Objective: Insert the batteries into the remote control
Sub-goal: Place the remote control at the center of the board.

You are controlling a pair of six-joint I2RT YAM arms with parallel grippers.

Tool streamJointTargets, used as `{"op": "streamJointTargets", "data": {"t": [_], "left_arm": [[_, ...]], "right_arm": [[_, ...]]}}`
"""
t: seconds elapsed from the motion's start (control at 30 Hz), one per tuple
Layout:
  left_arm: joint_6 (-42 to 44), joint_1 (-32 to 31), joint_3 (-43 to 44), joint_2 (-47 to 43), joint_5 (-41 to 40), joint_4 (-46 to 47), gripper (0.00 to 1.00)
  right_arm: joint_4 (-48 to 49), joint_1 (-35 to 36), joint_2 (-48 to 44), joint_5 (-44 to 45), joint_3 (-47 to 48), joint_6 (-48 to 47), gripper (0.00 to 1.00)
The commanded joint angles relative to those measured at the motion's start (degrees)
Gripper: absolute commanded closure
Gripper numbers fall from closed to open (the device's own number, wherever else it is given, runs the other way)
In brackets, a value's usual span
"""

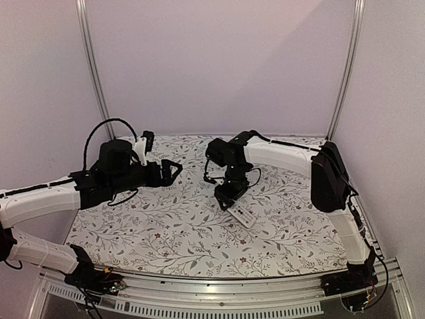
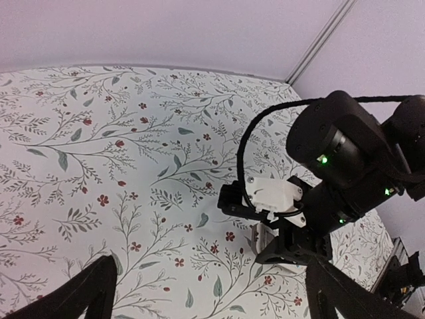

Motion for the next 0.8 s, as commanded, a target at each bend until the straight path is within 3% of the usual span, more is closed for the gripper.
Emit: {"op": "streamJointTargets", "data": {"t": [0.0,0.63,0.77], "left_arm": [[-0.5,1.0,-1.5,-0.8,0.5,2.6,0.0],[0.1,1.0,-2.8,-1.4,0.4,3.5,0.0],[0.2,1.0,-2.7,-1.4,0.4,3.5,0.01]], "right_arm": [[-3.9,0.3,3.1,2.9,3.9,-1.5,0.74],[-2.1,0.4,7.6,1.9,6.7,-1.5,0.6],[-1.9,0.4,7.6,0.8,6.7,-1.4,0.53]]}}
